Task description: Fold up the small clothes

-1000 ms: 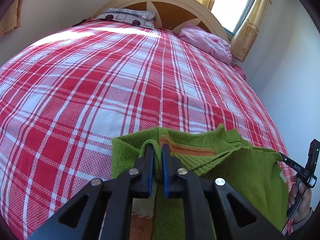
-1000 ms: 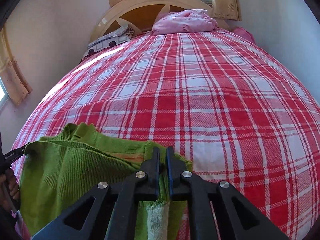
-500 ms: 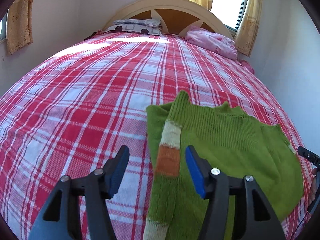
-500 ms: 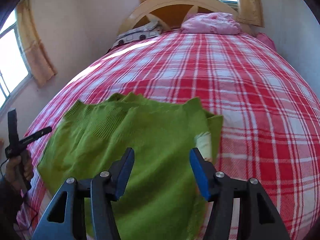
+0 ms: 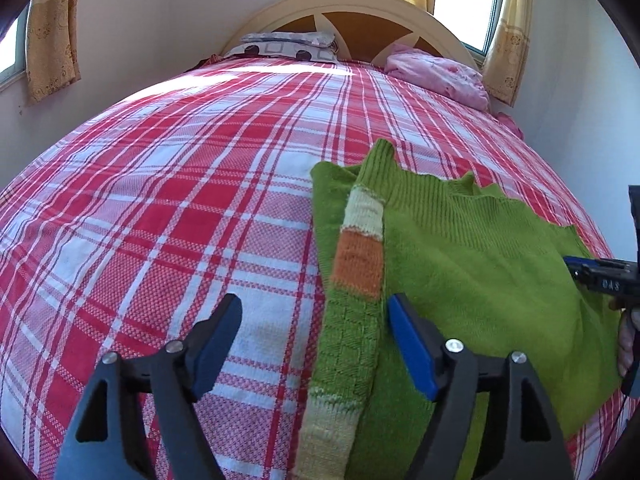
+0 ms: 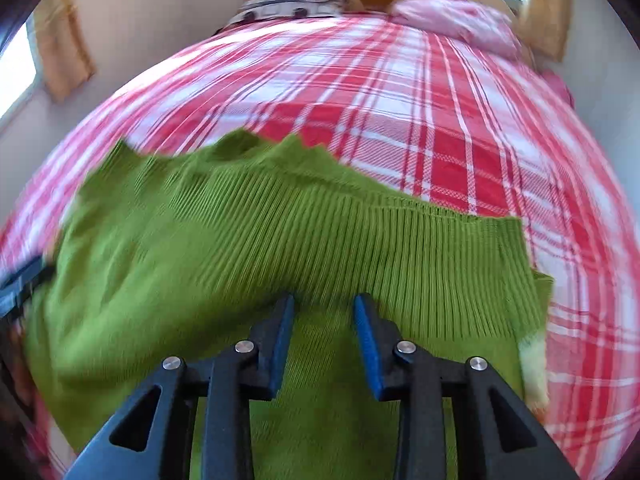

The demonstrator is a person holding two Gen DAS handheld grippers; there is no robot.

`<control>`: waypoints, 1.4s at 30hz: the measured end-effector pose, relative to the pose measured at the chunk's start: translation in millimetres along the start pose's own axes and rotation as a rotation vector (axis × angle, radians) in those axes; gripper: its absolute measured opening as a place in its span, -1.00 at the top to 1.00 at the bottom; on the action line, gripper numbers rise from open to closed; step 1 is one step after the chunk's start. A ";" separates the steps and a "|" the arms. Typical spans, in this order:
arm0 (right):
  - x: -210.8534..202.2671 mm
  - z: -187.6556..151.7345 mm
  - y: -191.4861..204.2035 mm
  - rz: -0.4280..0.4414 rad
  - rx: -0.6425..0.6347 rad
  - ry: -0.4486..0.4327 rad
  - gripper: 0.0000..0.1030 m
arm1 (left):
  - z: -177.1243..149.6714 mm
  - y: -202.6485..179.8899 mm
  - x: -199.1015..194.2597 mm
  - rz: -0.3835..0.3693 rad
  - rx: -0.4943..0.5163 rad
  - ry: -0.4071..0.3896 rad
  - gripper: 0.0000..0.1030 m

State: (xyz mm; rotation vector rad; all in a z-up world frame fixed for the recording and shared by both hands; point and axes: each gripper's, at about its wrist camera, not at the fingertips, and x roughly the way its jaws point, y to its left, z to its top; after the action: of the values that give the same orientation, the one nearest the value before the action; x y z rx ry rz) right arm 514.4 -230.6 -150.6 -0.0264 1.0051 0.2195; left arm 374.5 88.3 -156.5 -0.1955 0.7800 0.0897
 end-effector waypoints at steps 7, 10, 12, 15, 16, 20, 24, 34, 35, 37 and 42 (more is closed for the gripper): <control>-27.6 -10.2 -13.0 0.002 0.052 -0.065 0.36 | -3.0 18.8 2.4 -0.037 -0.103 0.012 -0.78; -70.0 -37.0 -31.2 0.035 0.091 -0.129 0.36 | -4.1 23.1 2.5 -0.052 -0.131 0.011 -0.79; -97.3 -61.3 -45.0 0.034 0.107 -0.153 0.35 | -4.0 22.6 2.8 -0.053 -0.130 0.009 -0.80; -122.3 -102.4 -59.8 0.032 0.141 -0.140 0.35 | -4.0 22.5 3.3 -0.053 -0.130 0.010 -0.80; -124.3 -111.6 -61.4 0.038 0.148 -0.125 0.35 | -4.1 22.1 3.6 -0.054 -0.130 0.011 -0.81; -118.3 -148.9 -58.9 0.063 0.149 -0.049 0.74 | -4.4 22.2 3.8 -0.053 -0.128 0.016 -0.83; -117.0 -167.2 -51.8 0.020 0.108 -0.050 0.85 | -7.0 16.2 4.0 0.002 -0.093 0.044 -0.92; -151.4 -145.5 5.4 -0.008 -0.064 -0.172 0.73 | -26.1 33.8 -19.7 0.004 -0.159 0.019 -0.97; -145.1 -139.6 12.4 -0.012 -0.081 -0.170 0.65 | -27.7 37.3 -21.4 0.002 -0.175 0.017 -0.97; -129.2 -131.6 16.5 -0.031 -0.081 -0.153 0.62 | -29.2 39.1 -22.6 0.006 -0.183 0.022 -0.97; -97.8 -151.1 9.6 -0.068 -0.045 -0.069 0.62 | -34.4 28.4 -21.0 0.088 -0.100 0.066 -1.00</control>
State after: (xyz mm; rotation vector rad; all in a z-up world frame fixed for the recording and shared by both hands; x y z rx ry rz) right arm 336.0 -256.5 -149.0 -0.0933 0.9292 0.1799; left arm 331.6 108.8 -169.5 -0.2600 0.8511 0.2069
